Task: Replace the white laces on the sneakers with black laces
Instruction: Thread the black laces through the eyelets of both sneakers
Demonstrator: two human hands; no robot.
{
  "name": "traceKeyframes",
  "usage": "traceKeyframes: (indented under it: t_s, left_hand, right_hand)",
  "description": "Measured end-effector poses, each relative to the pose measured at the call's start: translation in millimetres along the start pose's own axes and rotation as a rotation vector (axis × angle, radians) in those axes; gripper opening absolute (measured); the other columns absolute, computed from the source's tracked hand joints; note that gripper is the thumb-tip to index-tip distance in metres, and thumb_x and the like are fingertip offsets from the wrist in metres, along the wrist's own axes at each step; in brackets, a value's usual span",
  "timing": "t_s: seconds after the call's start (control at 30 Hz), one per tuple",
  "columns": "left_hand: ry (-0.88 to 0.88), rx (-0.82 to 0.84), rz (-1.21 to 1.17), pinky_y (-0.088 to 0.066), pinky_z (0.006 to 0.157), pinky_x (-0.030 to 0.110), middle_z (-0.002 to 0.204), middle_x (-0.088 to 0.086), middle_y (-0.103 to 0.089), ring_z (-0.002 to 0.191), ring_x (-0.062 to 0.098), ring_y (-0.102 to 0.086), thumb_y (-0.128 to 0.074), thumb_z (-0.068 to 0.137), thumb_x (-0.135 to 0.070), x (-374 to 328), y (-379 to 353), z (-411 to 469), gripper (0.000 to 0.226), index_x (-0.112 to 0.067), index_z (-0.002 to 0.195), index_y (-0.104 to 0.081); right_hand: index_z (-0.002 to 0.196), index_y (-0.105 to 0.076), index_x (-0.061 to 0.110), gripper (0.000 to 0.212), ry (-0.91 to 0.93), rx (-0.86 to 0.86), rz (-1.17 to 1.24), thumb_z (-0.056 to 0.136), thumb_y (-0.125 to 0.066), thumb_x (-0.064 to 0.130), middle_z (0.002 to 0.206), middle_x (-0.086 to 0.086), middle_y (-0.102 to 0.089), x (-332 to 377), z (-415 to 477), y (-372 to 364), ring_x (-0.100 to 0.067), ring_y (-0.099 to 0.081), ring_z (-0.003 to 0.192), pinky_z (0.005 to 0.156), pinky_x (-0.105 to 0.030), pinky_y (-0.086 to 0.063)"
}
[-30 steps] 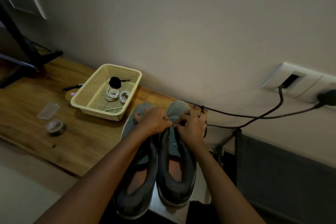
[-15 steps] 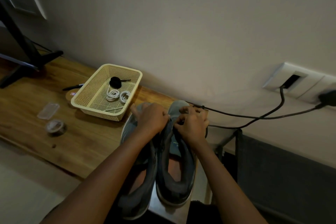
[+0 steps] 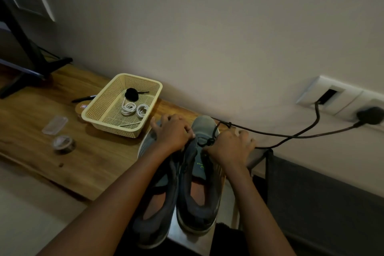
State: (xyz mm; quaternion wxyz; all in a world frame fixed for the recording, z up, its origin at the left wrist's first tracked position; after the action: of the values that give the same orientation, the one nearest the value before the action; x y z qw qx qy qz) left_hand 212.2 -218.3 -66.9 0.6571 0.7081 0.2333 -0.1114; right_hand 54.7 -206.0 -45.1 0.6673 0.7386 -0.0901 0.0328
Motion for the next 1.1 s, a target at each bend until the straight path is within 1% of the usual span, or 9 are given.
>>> traceKeyframes:
  t_s: [0.1, 0.23, 0.33, 0.43, 0.53, 0.6, 0.7, 0.83, 1.1]
  left_hand:
    - [0.013, 0.017, 0.019, 0.001, 0.111, 0.055, 0.143, -0.005, -0.039, 0.137, 0.024, -0.02, -0.051, 0.094, -0.038, 4, 0, 4, 0.018, -0.026, 0.095, -0.065]
    - [0.08, 0.017, -0.008, -0.003, 0.113, 0.055, 0.146, -0.001, -0.034, 0.138, 0.027, -0.019, -0.045, 0.097, -0.03, 11, 5, 4, 0.016, -0.025, 0.094, -0.06]
    - [0.195, -0.048, -0.023, -0.007, 0.112, 0.052, 0.146, 0.006, -0.032, 0.137, 0.03, -0.02, -0.04, 0.098, -0.029, 23, 18, 4, 0.028, -0.016, 0.116, -0.057]
    - [0.265, -0.132, -0.104, -0.007, 0.112, 0.052, 0.145, 0.005, -0.034, 0.138, 0.03, -0.018, -0.043, 0.097, -0.025, 35, 28, 6, 0.025, -0.017, 0.113, -0.06]
    - [0.149, -0.216, -0.117, -0.006, 0.111, 0.049, 0.139, -0.005, -0.043, 0.135, 0.024, -0.021, -0.055, 0.092, -0.028, 29, 35, 6, 0.009, -0.024, 0.089, -0.063]
    - [0.033, -0.247, -0.093, -0.006, 0.11, 0.047, 0.137, -0.011, -0.046, 0.134, 0.02, -0.023, -0.064, 0.085, -0.032, 18, 38, 4, 0.006, -0.029, 0.081, -0.066]
    - [-0.093, -0.184, 0.015, -0.005, 0.11, 0.048, 0.14, -0.015, -0.045, 0.137, 0.017, -0.022, -0.068, 0.082, -0.039, 2, 32, 1, 0.009, -0.035, 0.087, -0.073]
    - [-0.143, -0.068, 0.12, -0.001, 0.111, 0.051, 0.146, -0.016, -0.039, 0.14, 0.019, -0.017, -0.066, 0.084, -0.038, -4, 18, 0, 0.015, -0.04, 0.097, -0.072]
    - [-0.136, -0.063, 0.109, 0.0, 0.111, 0.052, 0.143, -0.017, -0.042, 0.139, 0.018, -0.018, -0.065, 0.084, -0.042, -4, 14, 1, 0.013, -0.032, 0.083, -0.073]
  right_hand:
    - [0.102, -0.062, 0.012, 0.041, -0.012, 0.046, 0.027, 0.076, -0.07, 0.043, 0.119, -0.006, -0.058, -2, 1, -4, -0.032, -0.028, 0.131, 0.109, -0.054, -0.021]
    - [0.102, -0.06, 0.012, 0.035, 0.002, 0.043, 0.045, 0.079, -0.068, 0.037, 0.12, -0.007, -0.057, 1, 1, 1, -0.032, -0.027, 0.132, 0.11, -0.052, -0.022]
    - [0.108, -0.058, 0.01, 0.037, 0.01, 0.021, 0.025, 0.081, -0.066, 0.034, 0.123, -0.008, -0.056, 1, 1, 5, -0.032, -0.026, 0.133, 0.11, -0.049, -0.021]
    - [0.108, -0.058, 0.011, 0.036, 0.022, -0.007, 0.052, 0.08, -0.065, 0.032, 0.12, -0.008, -0.058, 2, 0, 5, -0.032, -0.024, 0.134, 0.109, -0.047, -0.021]
    - [0.109, -0.059, 0.012, 0.033, 0.064, -0.032, 0.096, 0.079, -0.063, 0.026, 0.117, -0.007, -0.058, 7, -1, 5, -0.032, -0.023, 0.134, 0.109, -0.046, -0.02]
    - [0.111, -0.059, 0.012, 0.034, 0.08, -0.031, 0.115, 0.08, -0.062, 0.024, 0.118, -0.007, -0.058, 8, -2, 5, -0.032, -0.021, 0.136, 0.109, -0.045, -0.019]
    - [0.113, -0.058, 0.011, 0.034, 0.095, -0.027, 0.113, 0.081, -0.061, 0.023, 0.12, -0.008, -0.057, 11, -3, 5, -0.031, -0.021, 0.136, 0.109, -0.045, -0.018]
    - [0.113, -0.057, 0.011, 0.035, 0.092, -0.03, 0.129, 0.08, -0.062, 0.023, 0.119, -0.008, -0.057, 10, -3, 5, -0.032, -0.021, 0.136, 0.109, -0.044, -0.018]
    - [0.107, -0.058, 0.011, 0.03, 0.097, -0.049, 0.094, 0.081, -0.063, 0.025, 0.115, -0.006, -0.057, 12, -2, 4, -0.032, -0.027, 0.131, 0.106, -0.043, -0.022]
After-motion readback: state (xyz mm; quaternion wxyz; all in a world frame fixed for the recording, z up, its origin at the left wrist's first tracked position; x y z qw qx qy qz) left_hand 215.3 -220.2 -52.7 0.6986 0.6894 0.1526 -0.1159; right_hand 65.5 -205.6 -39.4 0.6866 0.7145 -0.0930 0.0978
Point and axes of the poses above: each hand's wrist, its own z-axis towards the middle knuckle, its own y-axis out of the back of the hand, x = y × z, the point moved 9 cm from there along z, towards the middle knuckle
